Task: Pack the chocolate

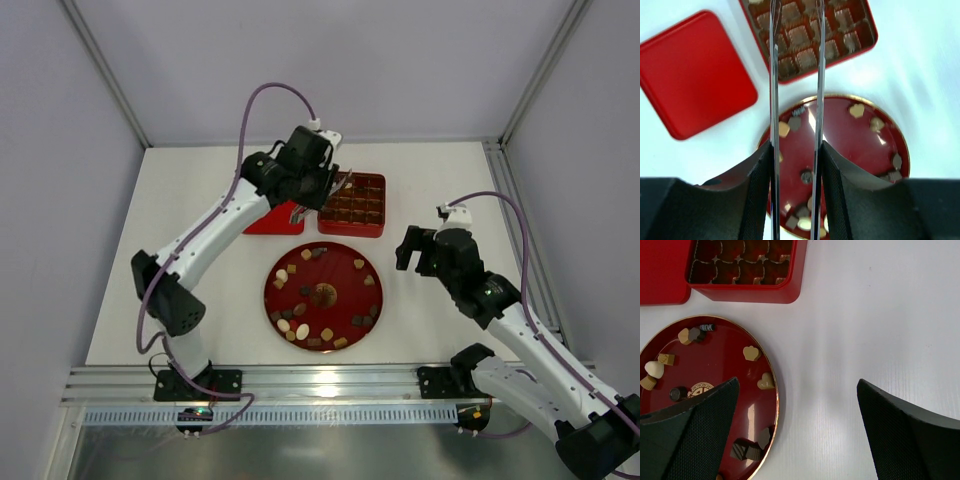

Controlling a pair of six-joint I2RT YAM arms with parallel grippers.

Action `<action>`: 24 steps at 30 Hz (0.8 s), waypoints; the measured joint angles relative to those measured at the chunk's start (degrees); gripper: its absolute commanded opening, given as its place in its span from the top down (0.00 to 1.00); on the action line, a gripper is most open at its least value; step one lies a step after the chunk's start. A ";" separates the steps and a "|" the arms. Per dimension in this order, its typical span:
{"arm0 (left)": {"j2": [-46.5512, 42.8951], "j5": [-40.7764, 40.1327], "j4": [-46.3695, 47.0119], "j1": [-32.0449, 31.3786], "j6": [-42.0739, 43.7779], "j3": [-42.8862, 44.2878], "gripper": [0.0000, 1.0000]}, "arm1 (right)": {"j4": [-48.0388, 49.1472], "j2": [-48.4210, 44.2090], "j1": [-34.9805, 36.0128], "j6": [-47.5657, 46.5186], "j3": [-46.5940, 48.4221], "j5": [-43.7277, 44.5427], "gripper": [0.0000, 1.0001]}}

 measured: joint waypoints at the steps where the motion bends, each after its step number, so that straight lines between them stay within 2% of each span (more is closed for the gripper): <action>1: -2.43 0.11 0.02 0.00 -0.15 -2.45 0.59 | 0.04 -0.02 0.00 0.00 -0.09 -0.07 0.00; 9: -15.98 0.33 -1.73 -0.96 -1.79 -19.91 0.58 | 0.42 -0.17 0.00 0.02 -0.52 -0.66 0.00; 14: -20.50 1.14 -2.36 -2.05 -3.17 -28.11 0.58 | 0.76 -0.17 0.00 0.04 -0.72 -0.92 0.00; 24: -21.29 1.90 -0.57 -2.43 -4.28 -34.07 0.58 | 0.76 -0.15 -0.02 0.09 -1.14 -1.14 0.00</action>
